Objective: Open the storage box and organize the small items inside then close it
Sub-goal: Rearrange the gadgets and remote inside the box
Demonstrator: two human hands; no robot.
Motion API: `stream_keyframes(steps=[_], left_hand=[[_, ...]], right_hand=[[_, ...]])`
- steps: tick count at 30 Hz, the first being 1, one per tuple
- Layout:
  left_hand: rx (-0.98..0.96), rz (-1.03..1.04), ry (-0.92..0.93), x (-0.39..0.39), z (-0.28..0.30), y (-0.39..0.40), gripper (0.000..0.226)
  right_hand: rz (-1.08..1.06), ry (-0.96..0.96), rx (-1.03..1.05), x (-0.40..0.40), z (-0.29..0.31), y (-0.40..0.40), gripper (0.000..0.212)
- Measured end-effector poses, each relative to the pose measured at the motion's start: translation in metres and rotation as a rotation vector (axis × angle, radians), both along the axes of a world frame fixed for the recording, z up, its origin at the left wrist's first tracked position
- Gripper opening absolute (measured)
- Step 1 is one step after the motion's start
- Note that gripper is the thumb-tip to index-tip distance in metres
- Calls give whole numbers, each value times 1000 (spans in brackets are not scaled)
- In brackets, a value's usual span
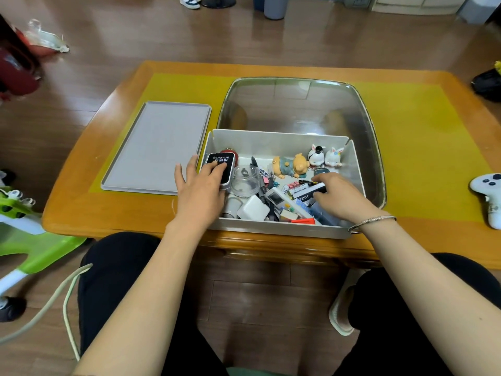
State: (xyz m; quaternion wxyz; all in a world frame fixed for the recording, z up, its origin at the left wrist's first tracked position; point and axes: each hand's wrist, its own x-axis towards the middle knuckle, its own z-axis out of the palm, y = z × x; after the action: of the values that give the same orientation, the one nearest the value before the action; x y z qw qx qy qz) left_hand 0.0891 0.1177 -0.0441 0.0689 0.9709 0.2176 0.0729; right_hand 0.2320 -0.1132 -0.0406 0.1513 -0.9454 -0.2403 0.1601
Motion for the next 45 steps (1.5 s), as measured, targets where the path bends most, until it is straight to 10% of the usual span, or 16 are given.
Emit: stream_keyframes(steps=[11,17,27,32,37,45], left_hand=[[-56,60,-438,-2,18,3,23],[-303,-314,-533,12,40,-16,24],[-582,-601,-356,53,43,-64,23],[-649,-524,-207,59,34,-61,59],[-110,-617,291,59,18,-56,36],[-335,-463,-302,32,24,-41,9]], right_hand=[[137,-109,382,-12,29,9,31],[214,26,494,-5,56,3,50],[286,292,403,14,60,-27,49],[-17,-57,472,12,29,-33,65],[-219,-243,472,8,6,-34,64],[-261,-248,561,5,-1,-31,55]])
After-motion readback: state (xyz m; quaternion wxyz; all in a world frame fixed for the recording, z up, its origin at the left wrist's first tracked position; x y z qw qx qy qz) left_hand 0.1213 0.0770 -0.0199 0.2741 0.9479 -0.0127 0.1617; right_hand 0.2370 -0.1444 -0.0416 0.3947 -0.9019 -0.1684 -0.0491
